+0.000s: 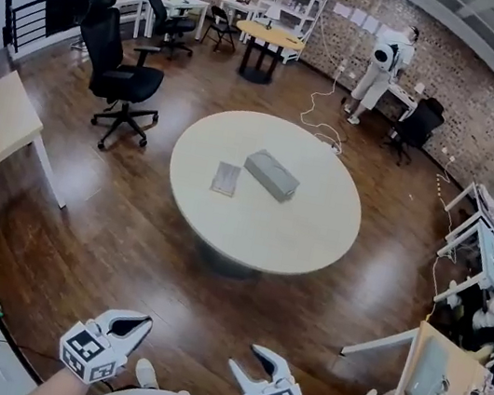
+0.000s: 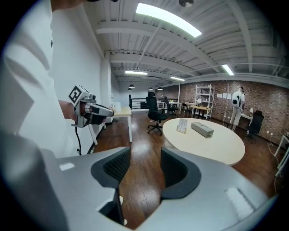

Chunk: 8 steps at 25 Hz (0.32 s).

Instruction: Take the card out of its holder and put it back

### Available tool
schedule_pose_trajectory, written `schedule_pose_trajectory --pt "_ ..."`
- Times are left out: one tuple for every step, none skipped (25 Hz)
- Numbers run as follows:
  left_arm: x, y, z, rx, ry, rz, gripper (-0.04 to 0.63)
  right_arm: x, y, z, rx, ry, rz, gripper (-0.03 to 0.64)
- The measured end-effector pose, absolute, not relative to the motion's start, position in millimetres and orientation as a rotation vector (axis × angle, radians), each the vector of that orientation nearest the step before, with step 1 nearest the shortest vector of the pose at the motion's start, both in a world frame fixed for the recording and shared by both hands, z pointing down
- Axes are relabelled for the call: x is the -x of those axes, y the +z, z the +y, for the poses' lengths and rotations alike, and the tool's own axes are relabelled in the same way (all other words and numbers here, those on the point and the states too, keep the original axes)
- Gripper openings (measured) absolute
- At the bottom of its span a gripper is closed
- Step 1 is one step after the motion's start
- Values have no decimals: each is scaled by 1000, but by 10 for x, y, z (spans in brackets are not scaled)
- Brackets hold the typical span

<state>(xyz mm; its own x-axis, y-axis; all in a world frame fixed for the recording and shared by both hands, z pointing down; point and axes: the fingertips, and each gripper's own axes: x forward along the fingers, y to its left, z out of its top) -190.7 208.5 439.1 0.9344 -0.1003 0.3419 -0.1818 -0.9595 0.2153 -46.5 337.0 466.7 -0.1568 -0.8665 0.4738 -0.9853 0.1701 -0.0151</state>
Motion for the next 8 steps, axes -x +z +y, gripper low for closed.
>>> schedule_pose_trajectory --pt "1867 4388 2156 -2852 485 -201 5 456 4694 3445 -1754 468 -2095 213" --pt "1832 4391 2225 -2858 487 -193 5 441 4716 3512 -1755 468 -2094 213" --pt "1800 4398 2285 -2864 489 -187 5 424 4729 3564 -1765 461 -2099 213" --pt "1776 4410 2336 -2868 491 -185 5 411 4732 3605 -1779 453 -2104 212" --pt "1764 4428 2388 -2868 493 -186 5 403 4728 3645 -1794 451 -2103 212" --pt "1764 4454 2446 -2864 494 -190 5 397 4728 3690 -1805 450 -2097 212" --pt "1771 4485 2508 -2859 495 -195 5 390 4735 3740 -1814 447 -2088 210" --pt "1781 4519 2572 -2852 496 -202 5 383 4745 3792 -1821 445 -2080 210"
